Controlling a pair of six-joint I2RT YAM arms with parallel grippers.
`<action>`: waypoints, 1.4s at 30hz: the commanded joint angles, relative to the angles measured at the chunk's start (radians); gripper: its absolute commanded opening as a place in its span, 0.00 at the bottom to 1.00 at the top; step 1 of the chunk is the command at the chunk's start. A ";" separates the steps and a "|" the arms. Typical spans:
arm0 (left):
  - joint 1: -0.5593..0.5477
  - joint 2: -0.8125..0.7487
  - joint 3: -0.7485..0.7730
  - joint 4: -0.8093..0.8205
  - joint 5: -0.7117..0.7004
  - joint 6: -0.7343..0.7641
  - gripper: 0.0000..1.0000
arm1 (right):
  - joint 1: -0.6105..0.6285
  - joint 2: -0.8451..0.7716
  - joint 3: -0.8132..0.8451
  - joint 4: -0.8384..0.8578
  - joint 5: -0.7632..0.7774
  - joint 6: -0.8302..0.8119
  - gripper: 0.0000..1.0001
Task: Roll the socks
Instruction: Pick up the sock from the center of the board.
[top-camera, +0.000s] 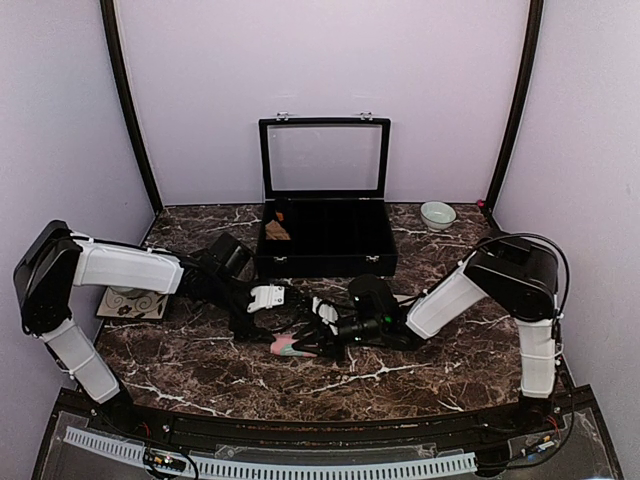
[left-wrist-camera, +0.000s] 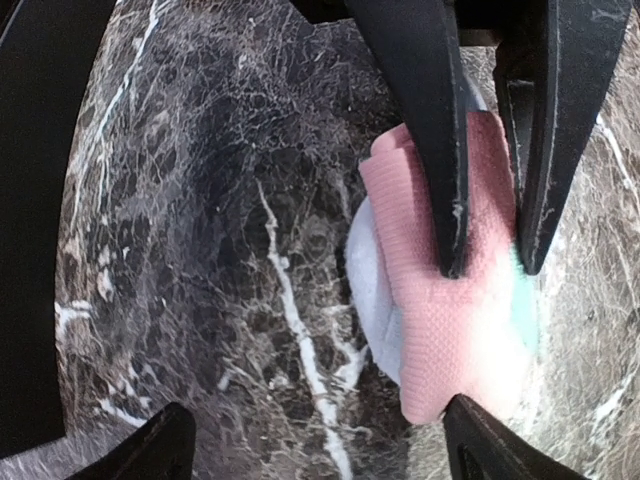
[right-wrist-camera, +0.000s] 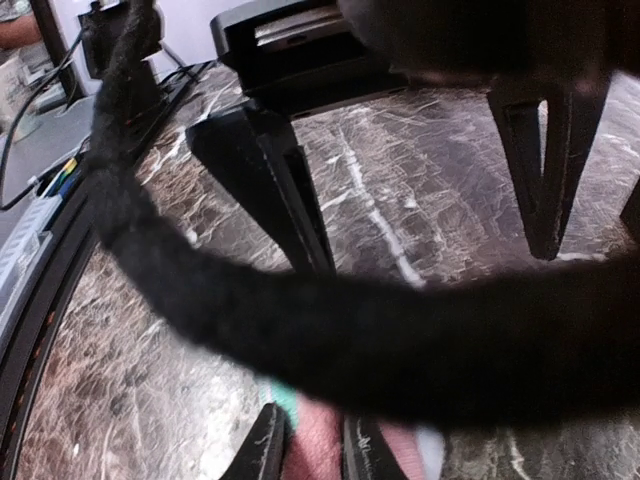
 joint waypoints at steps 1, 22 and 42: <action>-0.011 -0.057 -0.064 -0.011 0.098 0.057 0.89 | -0.025 0.132 -0.079 -0.386 0.058 0.202 0.08; -0.075 -0.080 -0.041 -0.057 0.103 0.060 0.94 | -0.024 0.166 -0.040 -0.497 0.113 0.211 0.05; -0.148 0.112 -0.075 0.217 -0.165 0.112 0.58 | -0.055 0.179 -0.056 -0.439 -0.001 0.278 0.01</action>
